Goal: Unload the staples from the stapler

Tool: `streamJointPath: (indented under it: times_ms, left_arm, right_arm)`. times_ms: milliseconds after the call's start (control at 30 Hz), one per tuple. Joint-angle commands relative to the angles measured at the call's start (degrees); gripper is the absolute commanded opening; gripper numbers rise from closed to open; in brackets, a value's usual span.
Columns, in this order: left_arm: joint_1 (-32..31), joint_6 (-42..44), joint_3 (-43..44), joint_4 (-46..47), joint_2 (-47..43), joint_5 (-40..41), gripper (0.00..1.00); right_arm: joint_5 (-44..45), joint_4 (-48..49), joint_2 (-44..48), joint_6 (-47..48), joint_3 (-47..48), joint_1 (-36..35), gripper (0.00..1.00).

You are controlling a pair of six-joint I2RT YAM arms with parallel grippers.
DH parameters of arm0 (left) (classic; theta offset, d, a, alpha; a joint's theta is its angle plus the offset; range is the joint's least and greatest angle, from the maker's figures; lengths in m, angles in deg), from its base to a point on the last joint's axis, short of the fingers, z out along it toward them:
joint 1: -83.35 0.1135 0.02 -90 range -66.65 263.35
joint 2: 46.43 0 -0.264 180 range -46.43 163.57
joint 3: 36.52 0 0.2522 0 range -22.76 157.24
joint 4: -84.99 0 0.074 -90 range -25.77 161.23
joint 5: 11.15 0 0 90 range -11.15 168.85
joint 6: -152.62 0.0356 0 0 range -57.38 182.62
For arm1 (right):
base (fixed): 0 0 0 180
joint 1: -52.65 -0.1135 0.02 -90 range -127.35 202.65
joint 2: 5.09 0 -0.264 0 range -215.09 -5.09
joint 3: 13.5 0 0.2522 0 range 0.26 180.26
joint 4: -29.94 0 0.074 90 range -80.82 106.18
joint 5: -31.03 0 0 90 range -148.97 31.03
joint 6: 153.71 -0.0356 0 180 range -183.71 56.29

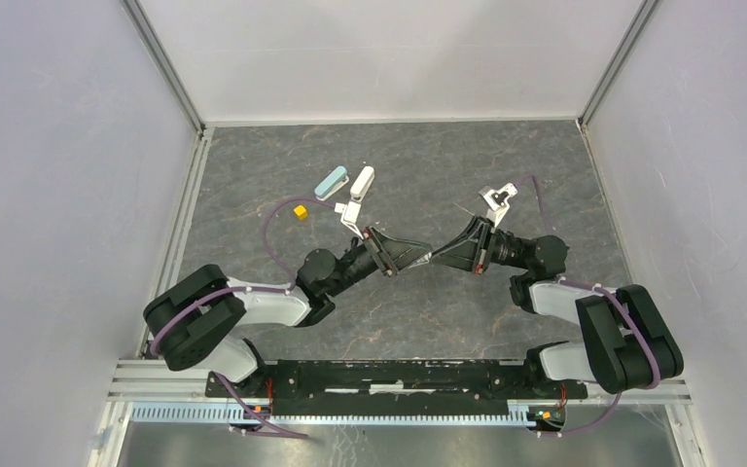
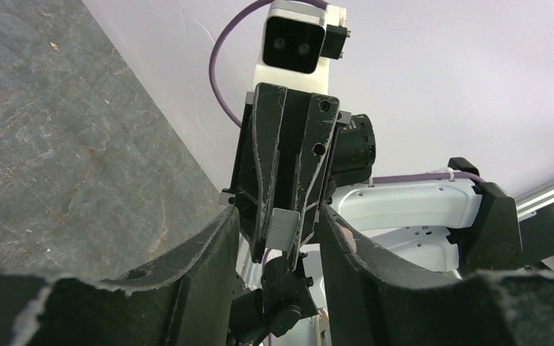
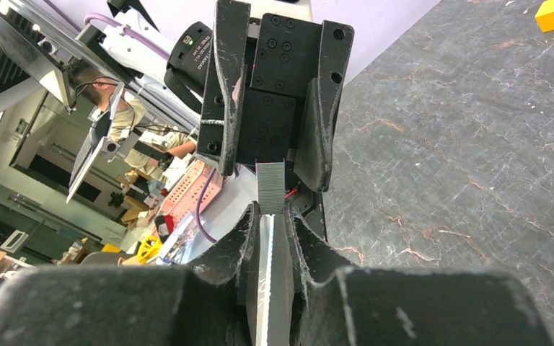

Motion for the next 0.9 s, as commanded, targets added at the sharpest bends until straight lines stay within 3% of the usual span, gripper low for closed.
streamJointPath:
  times_ms: [0,267,433,700,733,867]
  left_arm:
    - [0.2,2.1,2.4,1.8,0.7,-2.0,0.49]
    - [0.2,3.5,2.8,-1.2,-0.5,-1.8,0.40]
    - [0.2,3.9,2.8,-2.1,-1.0,-1.6,0.26]
    - [0.2,4.1,1.5,-2.0,-2.5,0.2,0.18]
    - [0.2,4.0,1.5,-1.9,-2.7,0.6,0.18]
    - [-0.1,2.8,0.5,0.9,-2.0,1.9,0.16]
  right_arm:
    - [-0.8,4.8,1.1,2.6,0.3,-0.6,0.19]
    - [-0.8,1.9,1.5,4.5,0.3,-0.5,0.19]
    - [-0.8,1.4,1.6,4.8,0.3,-0.6,0.19]
    - [-0.8,-1.5,2.3,7.2,0.4,-0.5,0.21]
    - [-0.9,-1.4,2.3,7.2,0.4,-0.6,0.23]
    - [-0.7,0.1,2.5,6.2,0.4,-0.6,0.48]
